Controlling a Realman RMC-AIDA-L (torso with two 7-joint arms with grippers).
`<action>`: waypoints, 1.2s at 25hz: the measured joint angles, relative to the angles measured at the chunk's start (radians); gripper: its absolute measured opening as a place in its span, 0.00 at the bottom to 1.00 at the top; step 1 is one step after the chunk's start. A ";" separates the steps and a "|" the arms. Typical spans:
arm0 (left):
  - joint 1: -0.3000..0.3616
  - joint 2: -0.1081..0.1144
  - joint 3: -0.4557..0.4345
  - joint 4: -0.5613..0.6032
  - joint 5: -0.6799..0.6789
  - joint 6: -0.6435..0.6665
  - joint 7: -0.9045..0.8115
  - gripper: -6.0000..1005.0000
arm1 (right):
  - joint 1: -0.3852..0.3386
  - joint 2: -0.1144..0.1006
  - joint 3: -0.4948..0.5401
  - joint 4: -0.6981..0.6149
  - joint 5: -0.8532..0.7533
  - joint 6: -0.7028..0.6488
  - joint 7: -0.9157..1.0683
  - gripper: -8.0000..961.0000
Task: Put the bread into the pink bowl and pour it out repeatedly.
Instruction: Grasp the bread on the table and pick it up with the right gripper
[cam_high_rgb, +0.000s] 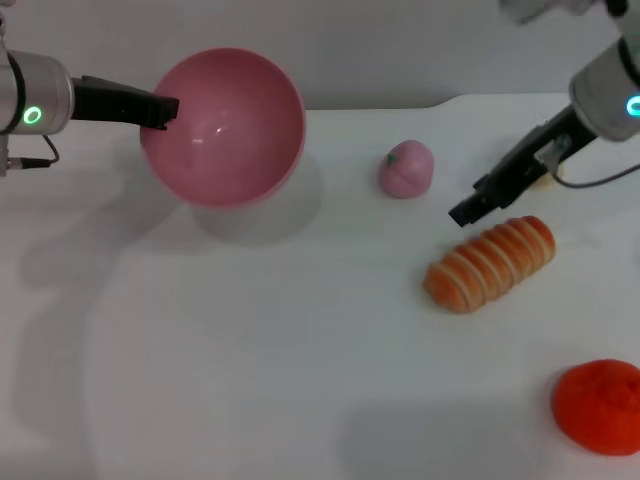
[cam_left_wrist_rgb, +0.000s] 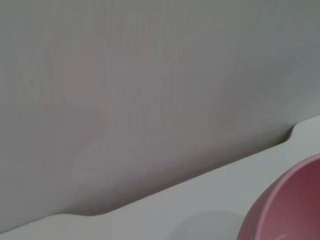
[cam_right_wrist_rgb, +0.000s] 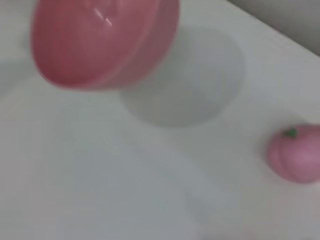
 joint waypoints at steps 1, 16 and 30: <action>0.002 0.000 0.000 0.000 -0.013 0.000 0.008 0.04 | -0.008 0.017 -0.003 -0.010 -0.037 -0.016 -0.005 0.57; 0.011 -0.002 0.004 -0.018 -0.069 -0.003 0.027 0.04 | -0.048 0.056 -0.010 0.169 -0.095 -0.206 -0.086 0.57; 0.011 -0.003 0.012 -0.020 -0.088 0.001 0.023 0.04 | -0.043 0.057 -0.011 0.259 -0.074 -0.295 -0.125 0.57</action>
